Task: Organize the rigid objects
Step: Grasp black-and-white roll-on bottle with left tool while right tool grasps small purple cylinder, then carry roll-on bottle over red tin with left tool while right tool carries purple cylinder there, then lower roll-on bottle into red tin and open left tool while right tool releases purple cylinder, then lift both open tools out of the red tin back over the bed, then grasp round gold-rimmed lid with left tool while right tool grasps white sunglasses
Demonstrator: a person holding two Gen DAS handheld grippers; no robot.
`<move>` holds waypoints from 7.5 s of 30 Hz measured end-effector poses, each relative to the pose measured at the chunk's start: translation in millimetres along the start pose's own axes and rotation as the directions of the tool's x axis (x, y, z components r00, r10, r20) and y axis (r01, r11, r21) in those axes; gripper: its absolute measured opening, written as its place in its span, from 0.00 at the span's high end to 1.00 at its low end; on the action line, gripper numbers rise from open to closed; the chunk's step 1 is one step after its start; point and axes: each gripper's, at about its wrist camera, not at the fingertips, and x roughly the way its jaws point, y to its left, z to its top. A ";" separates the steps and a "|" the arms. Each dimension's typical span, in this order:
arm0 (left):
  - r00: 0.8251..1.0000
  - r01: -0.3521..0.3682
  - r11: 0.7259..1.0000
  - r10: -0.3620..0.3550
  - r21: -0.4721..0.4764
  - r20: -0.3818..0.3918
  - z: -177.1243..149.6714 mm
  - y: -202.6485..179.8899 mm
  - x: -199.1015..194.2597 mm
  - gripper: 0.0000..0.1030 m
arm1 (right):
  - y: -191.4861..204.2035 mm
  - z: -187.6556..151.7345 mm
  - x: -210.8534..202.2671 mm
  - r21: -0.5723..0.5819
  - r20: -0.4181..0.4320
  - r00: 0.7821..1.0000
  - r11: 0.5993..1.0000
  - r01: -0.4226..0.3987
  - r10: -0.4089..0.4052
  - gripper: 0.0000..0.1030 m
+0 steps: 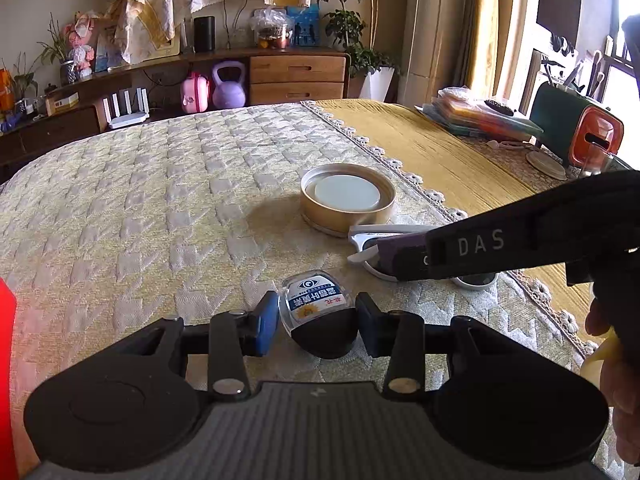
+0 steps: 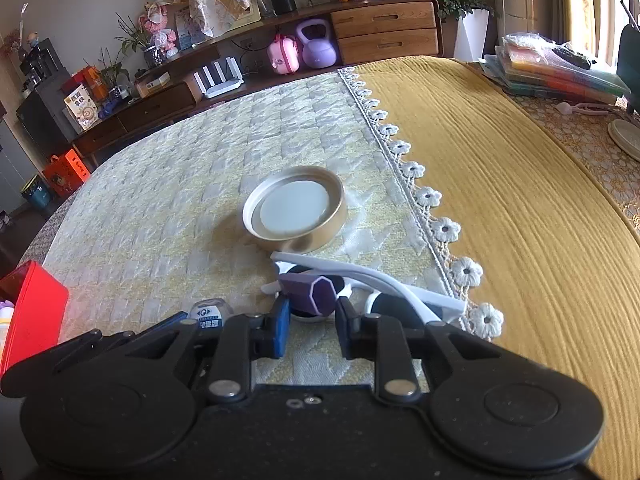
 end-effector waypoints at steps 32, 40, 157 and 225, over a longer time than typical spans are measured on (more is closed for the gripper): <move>0.996 -0.086 0.989 0.088 -0.123 0.012 -20.2 78.8 -149.5 0.60 | 96.1 -59.8 -101.8 -0.165 0.036 0.984 0.972 -0.167 0.175 0.86; 0.987 -0.153 0.970 0.160 -0.190 0.025 -26.2 128.9 -181.5 0.60 | 149.9 -65.2 -105.6 -0.229 0.021 0.973 0.949 -0.218 0.229 0.86; 0.993 -0.117 0.985 0.118 -0.128 0.000 -3.6 116.1 -177.2 0.20 | 148.0 -70.8 -134.4 -0.291 0.087 0.963 0.931 -0.221 0.256 0.00; 0.988 -0.056 0.998 0.057 0.012 -0.145 84.8 -36.9 98.7 0.25 | -12.8 -4.1 -3.5 -0.472 -0.028 0.990 0.871 -0.136 0.139 0.77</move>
